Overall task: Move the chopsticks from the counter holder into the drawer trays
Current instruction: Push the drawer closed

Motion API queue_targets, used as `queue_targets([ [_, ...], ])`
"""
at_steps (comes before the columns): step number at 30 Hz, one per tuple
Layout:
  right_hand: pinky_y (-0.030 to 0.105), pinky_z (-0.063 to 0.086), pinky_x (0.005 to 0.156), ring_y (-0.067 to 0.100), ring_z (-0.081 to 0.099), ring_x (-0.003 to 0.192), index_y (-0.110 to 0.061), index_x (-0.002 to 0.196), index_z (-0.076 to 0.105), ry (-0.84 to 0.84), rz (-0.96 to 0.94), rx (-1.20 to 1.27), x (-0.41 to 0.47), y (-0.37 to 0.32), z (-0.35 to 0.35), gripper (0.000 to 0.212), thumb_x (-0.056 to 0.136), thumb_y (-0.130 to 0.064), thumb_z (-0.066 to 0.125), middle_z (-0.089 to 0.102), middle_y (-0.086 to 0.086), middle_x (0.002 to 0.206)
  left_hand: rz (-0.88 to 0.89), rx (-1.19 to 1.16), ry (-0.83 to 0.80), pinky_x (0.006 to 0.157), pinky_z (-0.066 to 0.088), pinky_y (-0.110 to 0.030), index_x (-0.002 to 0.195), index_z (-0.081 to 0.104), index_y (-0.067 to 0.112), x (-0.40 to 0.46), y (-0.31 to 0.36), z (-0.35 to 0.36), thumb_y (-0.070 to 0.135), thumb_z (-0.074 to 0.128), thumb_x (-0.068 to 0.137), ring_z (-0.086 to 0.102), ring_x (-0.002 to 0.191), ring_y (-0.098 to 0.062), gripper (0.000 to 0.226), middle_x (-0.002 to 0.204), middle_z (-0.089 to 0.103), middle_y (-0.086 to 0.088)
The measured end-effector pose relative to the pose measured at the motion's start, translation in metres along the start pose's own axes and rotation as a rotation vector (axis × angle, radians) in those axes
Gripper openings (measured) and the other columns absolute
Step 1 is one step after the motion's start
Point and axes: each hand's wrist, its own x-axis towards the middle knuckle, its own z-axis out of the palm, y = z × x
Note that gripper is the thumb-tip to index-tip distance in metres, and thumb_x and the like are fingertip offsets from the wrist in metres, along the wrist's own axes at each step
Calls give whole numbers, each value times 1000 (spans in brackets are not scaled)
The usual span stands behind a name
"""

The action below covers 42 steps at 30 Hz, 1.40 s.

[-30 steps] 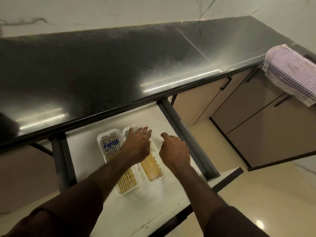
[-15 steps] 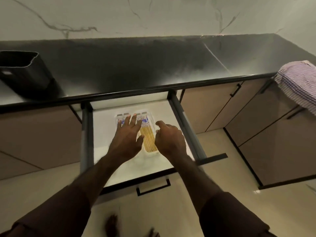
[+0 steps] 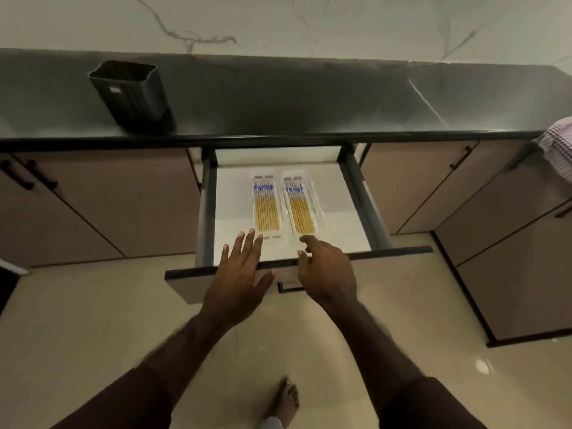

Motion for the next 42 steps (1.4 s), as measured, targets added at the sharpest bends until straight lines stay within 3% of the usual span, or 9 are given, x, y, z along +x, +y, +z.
queue_targets([
  [8, 34, 50, 81, 22, 62, 102, -16, 122, 61, -77, 2, -61, -58, 13, 17, 30, 95, -28, 53, 69, 5, 111, 5, 12, -30, 118, -2, -44, 153, 4, 12, -58, 5, 20, 53, 34, 97, -12, 145, -18, 76, 157, -10, -1],
  [13, 29, 46, 73, 23, 60, 96, -11, 114, 64, -131, -33, -112, -60, 39, 34, 24, 96, -22, 54, 68, 9, 106, -7, 67, 40, 118, 5, -50, 152, 12, 5, -59, 9, 37, 48, 41, 94, 0, 148, -28, 78, 160, 5, -14],
  [17, 28, 35, 65, 28, 60, 88, -4, 104, 64, -177, -50, -144, -55, 65, 61, 17, 94, -16, 58, 66, 15, 98, -50, 96, 142, 118, 8, -53, 151, 13, 2, -56, 5, 62, 41, 47, 96, 5, 149, -33, 76, 159, 6, -17],
  [21, 33, 47, 72, 29, 62, 100, -4, 121, 58, -340, -19, -190, -52, 86, 93, 30, 96, -22, 57, 62, 16, 119, -140, 114, 183, 119, 4, -50, 152, 13, 3, -60, -2, 81, 43, 45, 96, 2, 149, -28, 76, 160, 9, -17],
  [24, 38, 53, 78, 30, 62, 102, -5, 125, 54, -356, -34, -227, -50, 92, 110, 38, 92, -21, 63, 58, 16, 122, -190, 157, 179, 119, -4, -45, 153, 7, 7, -61, -9, 87, 48, 38, 97, -3, 149, -25, 76, 162, 5, -14],
  [29, 42, 45, 98, 34, 48, 121, -7, 124, 58, -345, -63, -427, -44, 96, 119, 49, 83, -26, 75, 62, 14, 120, -230, 177, 191, 118, -15, -37, 153, -3, 11, -52, -14, 89, 49, 36, 98, -10, 149, -20, 78, 162, -5, -8],
  [37, 35, 51, 77, 23, 65, 88, -10, 108, 68, -422, -30, -292, -26, 99, 111, 21, 88, -19, 68, 69, 9, 97, -239, 180, 226, 118, -15, -36, 153, -8, 13, -27, -5, 91, 52, 34, 94, -11, 149, -19, 82, 162, -12, -3],
  [42, 33, 51, 77, 19, 66, 80, -10, 103, 68, -478, -27, -261, -14, 104, 112, 18, 87, -18, 71, 69, 7, 90, -245, 179, 222, 119, -9, -45, 151, -13, 14, -6, 4, 88, 50, 38, 93, -11, 149, -19, 84, 161, -12, -2],
])
